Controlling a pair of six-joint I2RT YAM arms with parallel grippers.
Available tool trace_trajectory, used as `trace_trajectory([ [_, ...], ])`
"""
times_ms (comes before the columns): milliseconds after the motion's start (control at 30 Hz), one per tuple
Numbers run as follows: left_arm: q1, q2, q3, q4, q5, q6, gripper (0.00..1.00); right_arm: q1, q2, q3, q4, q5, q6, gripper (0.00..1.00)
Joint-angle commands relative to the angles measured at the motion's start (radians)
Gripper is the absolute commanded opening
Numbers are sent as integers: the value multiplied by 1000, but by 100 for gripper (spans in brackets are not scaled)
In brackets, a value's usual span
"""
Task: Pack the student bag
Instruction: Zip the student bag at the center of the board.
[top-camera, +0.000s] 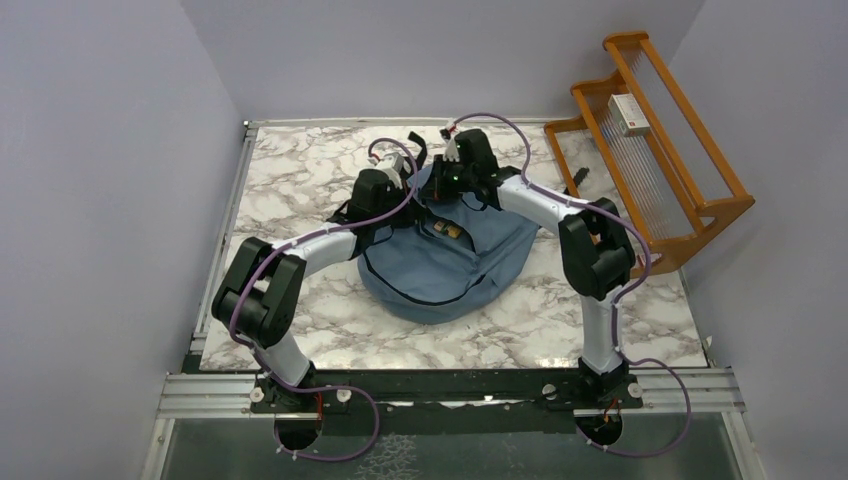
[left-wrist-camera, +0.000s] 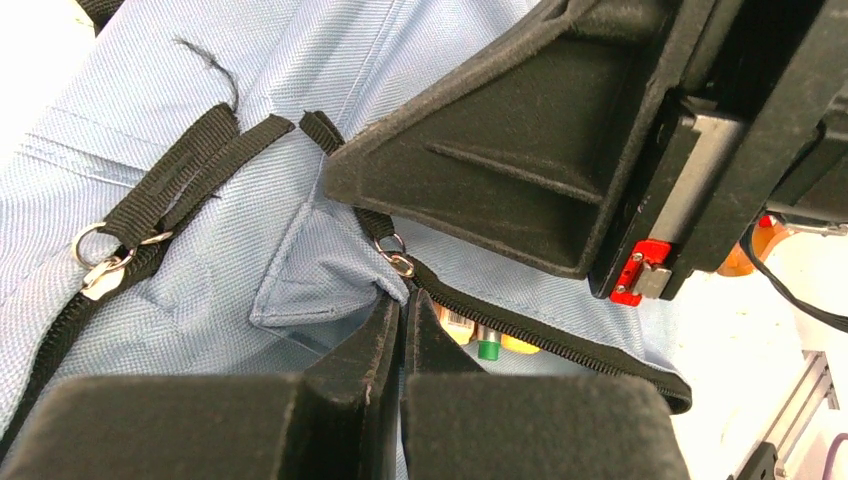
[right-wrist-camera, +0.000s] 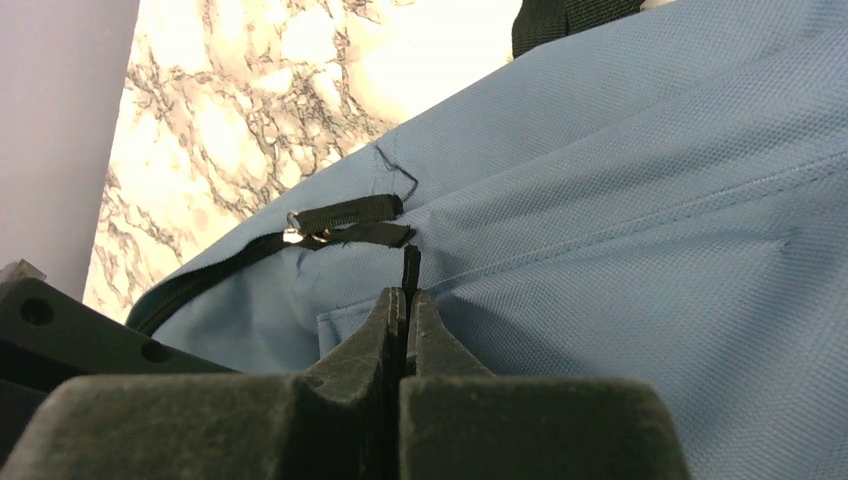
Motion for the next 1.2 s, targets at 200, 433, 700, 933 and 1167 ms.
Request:
trace_trajectory([
  [200,17,-157,-85,-6,-25,-93,24,6,-147,-158,290,-27,19,1],
  [433,80,-263,-148,-6,4,-186,45,5,-174,-194,358,-59,18,0],
  [700,145,-229,-90,-39,-22,-247,59,6,-223,-271,444,-126,-11,1],
  [933,149,-132,26,-117,15,-200,63,6,-274,-378,587,-263,-54,0],
  [1167,177,-122,62,-145,42,91,63,5,-291,-393,581,-224,-40,1],
])
